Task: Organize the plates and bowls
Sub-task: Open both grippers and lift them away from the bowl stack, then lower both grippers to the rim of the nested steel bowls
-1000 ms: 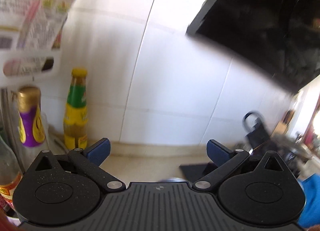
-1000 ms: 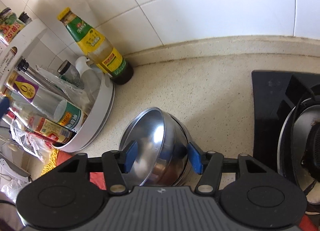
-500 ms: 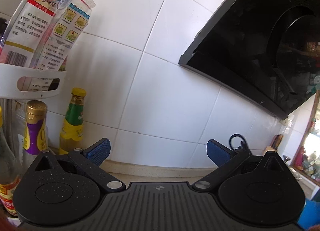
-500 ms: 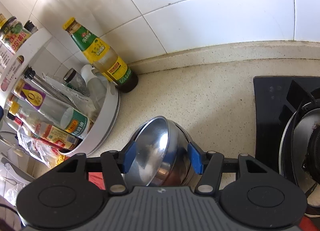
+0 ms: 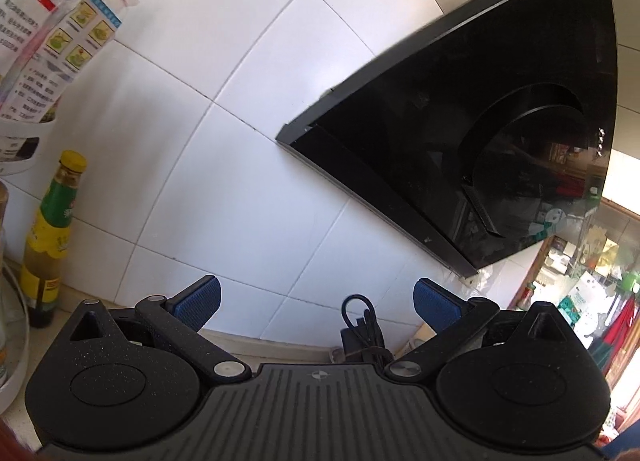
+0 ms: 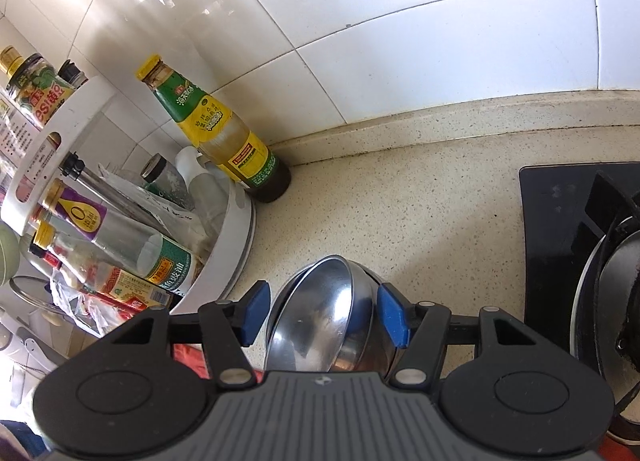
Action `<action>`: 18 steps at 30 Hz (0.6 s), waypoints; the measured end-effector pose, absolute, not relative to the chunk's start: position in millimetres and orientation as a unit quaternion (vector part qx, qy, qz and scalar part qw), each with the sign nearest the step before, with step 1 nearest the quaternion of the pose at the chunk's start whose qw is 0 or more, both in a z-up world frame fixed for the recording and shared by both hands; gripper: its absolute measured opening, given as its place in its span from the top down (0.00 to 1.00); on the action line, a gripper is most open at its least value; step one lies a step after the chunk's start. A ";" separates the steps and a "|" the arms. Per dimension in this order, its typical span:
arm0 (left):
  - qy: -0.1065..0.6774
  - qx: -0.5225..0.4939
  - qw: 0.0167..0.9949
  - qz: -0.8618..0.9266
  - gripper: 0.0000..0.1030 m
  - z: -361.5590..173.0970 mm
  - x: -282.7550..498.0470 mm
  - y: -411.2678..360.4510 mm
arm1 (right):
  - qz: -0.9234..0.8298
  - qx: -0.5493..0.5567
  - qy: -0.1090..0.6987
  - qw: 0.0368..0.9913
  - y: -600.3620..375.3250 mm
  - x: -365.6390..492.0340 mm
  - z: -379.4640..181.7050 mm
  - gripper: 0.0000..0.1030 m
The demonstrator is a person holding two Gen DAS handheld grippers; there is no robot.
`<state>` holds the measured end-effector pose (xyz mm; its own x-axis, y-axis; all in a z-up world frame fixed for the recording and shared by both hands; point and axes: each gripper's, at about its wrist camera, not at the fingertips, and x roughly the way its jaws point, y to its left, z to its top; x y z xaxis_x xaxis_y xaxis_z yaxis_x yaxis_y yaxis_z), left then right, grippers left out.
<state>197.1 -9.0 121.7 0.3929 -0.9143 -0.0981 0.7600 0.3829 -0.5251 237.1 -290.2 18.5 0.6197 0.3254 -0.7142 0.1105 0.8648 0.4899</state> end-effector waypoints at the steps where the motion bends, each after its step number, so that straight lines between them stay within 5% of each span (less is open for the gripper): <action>1: 0.194 -0.203 0.807 -0.519 0.00 120.9 198.4 -11.0 | 0.061 0.254 0.431 0.864 -290.8 236.7 18.1 0.41; 18: 0.171 -0.119 0.891 -0.403 0.00 115.7 192.2 -24.2 | 0.049 0.234 0.385 0.891 -286.7 224.9 28.9 0.37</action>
